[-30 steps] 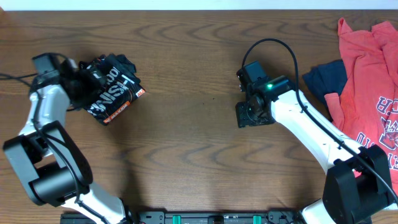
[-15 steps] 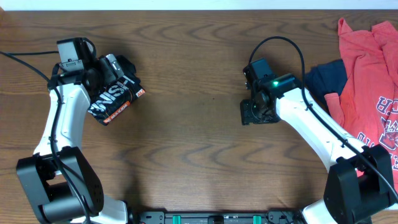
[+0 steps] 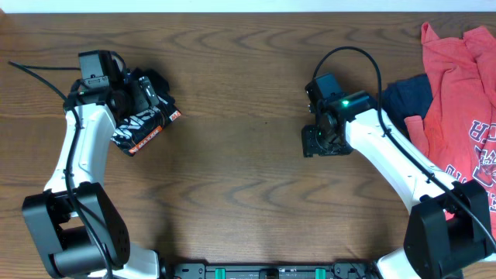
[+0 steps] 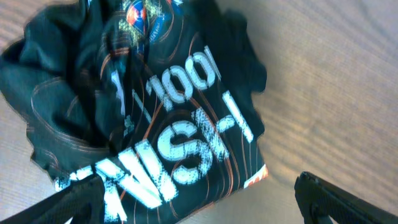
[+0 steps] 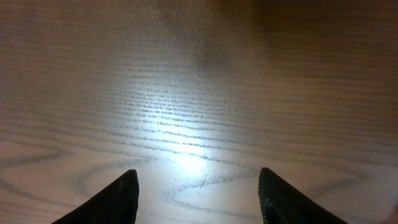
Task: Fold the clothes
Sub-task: 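Carry the folded jersey to the upper-left table area with the left gripper, then release the jersey and retract both grippers toward the base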
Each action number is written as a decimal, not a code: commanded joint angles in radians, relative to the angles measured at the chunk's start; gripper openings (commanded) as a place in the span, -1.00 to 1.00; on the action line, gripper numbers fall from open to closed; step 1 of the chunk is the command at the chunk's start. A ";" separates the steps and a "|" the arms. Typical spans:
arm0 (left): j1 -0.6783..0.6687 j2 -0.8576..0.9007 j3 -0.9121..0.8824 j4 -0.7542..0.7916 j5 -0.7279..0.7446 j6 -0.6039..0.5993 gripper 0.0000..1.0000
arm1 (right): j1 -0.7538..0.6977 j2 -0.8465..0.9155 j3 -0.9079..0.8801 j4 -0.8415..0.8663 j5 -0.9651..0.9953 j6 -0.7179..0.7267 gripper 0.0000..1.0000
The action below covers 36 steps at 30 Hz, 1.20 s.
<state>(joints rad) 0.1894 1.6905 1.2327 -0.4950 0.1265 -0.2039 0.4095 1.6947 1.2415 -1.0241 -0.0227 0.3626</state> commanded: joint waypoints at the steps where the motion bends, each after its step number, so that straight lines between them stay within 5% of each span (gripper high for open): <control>1: 0.013 0.051 -0.016 0.038 -0.016 0.028 0.96 | -0.011 -0.002 0.002 -0.013 0.007 -0.004 0.19; 15: 0.175 0.271 -0.016 0.341 0.013 0.001 0.96 | -0.011 -0.002 0.002 -0.051 0.007 0.007 0.18; 29: 0.209 0.271 -0.011 0.534 0.123 0.000 0.96 | -0.011 -0.002 0.002 -0.051 0.006 0.007 0.20; 36: 0.200 0.169 0.022 0.520 0.320 0.000 0.96 | -0.011 -0.002 0.002 -0.044 0.006 0.007 0.21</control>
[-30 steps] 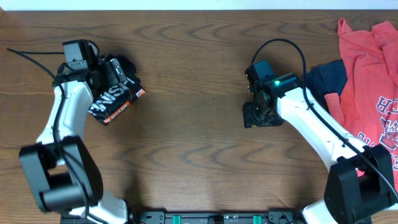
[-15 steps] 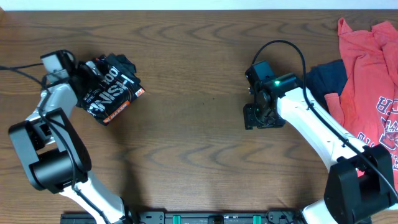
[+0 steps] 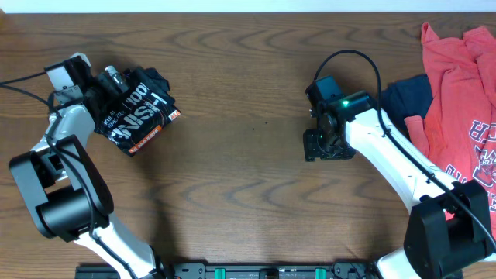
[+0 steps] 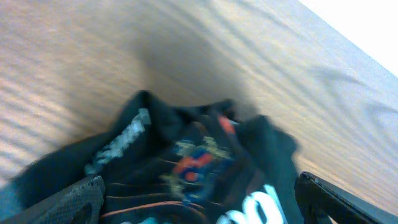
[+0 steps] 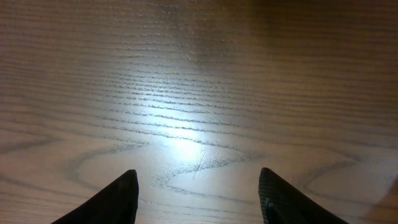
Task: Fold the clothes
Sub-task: 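Release the jersey and retract both grippers toward the base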
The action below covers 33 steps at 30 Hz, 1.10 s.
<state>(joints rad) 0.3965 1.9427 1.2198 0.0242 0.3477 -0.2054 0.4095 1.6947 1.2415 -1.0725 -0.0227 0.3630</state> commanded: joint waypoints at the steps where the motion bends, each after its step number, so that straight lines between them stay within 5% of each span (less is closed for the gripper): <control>1: -0.019 -0.107 0.035 -0.016 0.098 0.002 0.96 | -0.011 -0.002 0.002 0.012 -0.004 0.008 0.31; 4: -0.080 -0.158 0.035 -0.085 0.097 0.003 0.96 | -0.021 -0.002 0.002 0.078 -0.108 0.029 0.79; 7: -0.175 -0.174 0.035 -0.181 0.086 0.031 0.96 | -0.046 -0.002 0.002 0.187 -0.236 0.033 0.98; 13: -0.429 -0.171 0.035 -0.491 -0.119 0.033 0.96 | -0.130 -0.002 0.002 0.231 -0.260 0.033 0.99; 21: -0.600 -0.191 0.035 -0.986 -0.169 0.018 0.96 | -0.323 -0.002 0.002 -0.022 -0.171 -0.055 0.99; 27: -0.606 -0.323 0.020 -1.122 -0.174 0.017 0.96 | -0.378 -0.005 0.002 -0.135 -0.169 -0.092 0.98; 33: -0.606 -0.612 -0.095 -1.076 -0.179 0.018 0.96 | -0.343 -0.095 -0.056 -0.112 -0.159 -0.059 0.99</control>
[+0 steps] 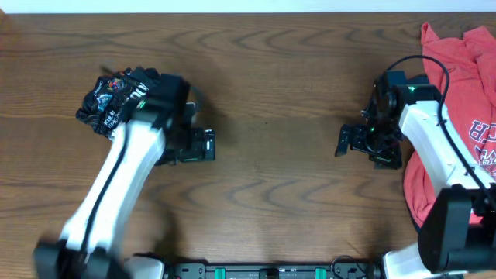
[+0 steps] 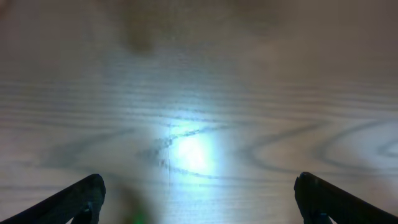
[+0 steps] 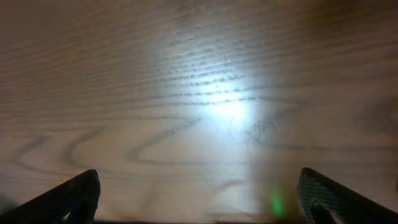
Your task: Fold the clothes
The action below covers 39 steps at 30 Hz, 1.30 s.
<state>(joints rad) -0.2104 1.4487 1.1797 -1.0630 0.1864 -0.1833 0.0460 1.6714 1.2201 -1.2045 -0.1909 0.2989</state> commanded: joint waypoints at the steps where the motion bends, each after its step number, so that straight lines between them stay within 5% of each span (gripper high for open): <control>1: 0.001 -0.188 -0.090 0.037 -0.024 -0.005 0.96 | 0.026 -0.115 -0.064 0.057 0.017 0.031 0.99; 10: 0.001 -0.866 -0.416 0.334 -0.097 -0.016 0.96 | 0.178 -0.783 -0.430 0.471 0.386 0.203 0.98; 15: 0.002 -1.083 -0.432 0.294 -0.097 -0.016 0.96 | 0.193 -1.069 -0.481 0.432 0.419 0.201 0.99; 22: 0.002 -1.169 -0.432 0.282 -0.098 -0.016 0.96 | 0.193 -1.265 -0.482 0.341 0.419 0.201 0.98; 39: 0.002 -1.169 -0.432 0.279 -0.097 -0.016 0.96 | 0.195 -1.322 -0.484 0.093 0.436 0.201 0.99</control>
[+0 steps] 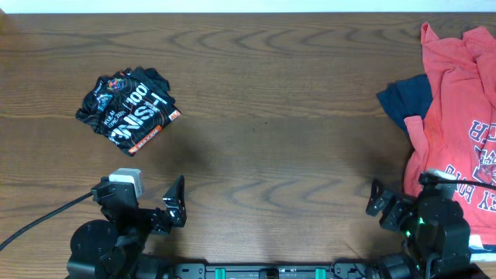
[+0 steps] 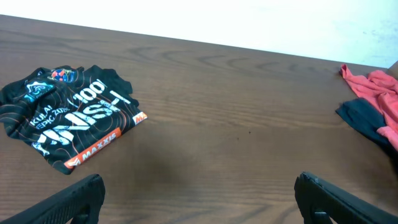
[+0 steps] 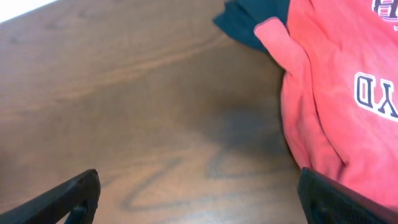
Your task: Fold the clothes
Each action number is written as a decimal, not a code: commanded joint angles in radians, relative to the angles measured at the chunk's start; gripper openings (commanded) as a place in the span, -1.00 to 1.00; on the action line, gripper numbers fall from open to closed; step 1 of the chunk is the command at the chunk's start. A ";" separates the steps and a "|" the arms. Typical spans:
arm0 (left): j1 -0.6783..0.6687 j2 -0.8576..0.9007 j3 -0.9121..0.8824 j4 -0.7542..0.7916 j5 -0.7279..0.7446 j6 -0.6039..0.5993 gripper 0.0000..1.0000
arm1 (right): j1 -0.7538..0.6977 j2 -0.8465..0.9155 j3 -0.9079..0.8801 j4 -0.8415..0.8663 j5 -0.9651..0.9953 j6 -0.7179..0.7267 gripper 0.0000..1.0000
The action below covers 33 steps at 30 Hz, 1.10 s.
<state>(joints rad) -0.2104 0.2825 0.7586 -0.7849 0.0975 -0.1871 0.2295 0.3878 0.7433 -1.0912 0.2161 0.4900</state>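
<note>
A folded black shirt with white and orange print (image 1: 128,108) lies at the left of the table, also in the left wrist view as the black shirt (image 2: 68,121). An unfolded red shirt (image 1: 457,116) lies heaped at the right edge over a dark navy garment (image 1: 404,99). My left gripper (image 2: 199,205) is open and empty, low at the front left, well short of the black shirt. My right gripper (image 3: 199,205) is open and empty at the front right, with the red shirt (image 3: 336,93) just ahead on its right.
The brown wooden table (image 1: 263,139) spans the whole view. Both arm bases sit at the front edge, the left arm (image 1: 108,248) with a cable trailing left and the right arm (image 1: 434,232) beside the red heap.
Both arms have pulled back from mid-table to the front edge. The wrist cameras, then close over bare wood, now look across the table. Both grippers remain open; the clothes have not moved.
My left gripper was open over the folded black shirt, then at its far left edge, while the right hung open over bare wood right of centre. Then the left was over wood beside the shirt and the right nearer the red heap. Now both are drawn back.
</note>
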 commanded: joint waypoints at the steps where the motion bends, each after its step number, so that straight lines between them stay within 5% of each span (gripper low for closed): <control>1: 0.002 -0.003 -0.011 0.001 -0.009 -0.012 0.96 | 0.011 -0.055 -0.010 -0.020 0.035 0.010 0.99; 7: 0.002 -0.003 -0.011 0.001 -0.009 -0.012 0.96 | -0.048 -0.174 -0.100 0.117 0.027 -0.073 0.99; 14: 0.002 -0.003 -0.011 0.001 -0.009 -0.012 0.96 | -0.120 -0.386 -0.367 0.519 -0.117 -0.309 0.99; 21: 0.002 -0.003 -0.011 0.001 -0.009 -0.012 0.96 | -0.130 -0.382 -0.523 0.805 -0.115 -0.460 0.98; 33: 0.002 -0.003 -0.011 0.001 -0.008 -0.012 0.96 | -0.132 -0.383 -0.682 0.893 -0.105 -0.514 0.99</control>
<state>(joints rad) -0.2104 0.2825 0.7528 -0.7856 0.0971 -0.1871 0.1143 0.0139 0.0662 -0.2005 0.1116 0.0044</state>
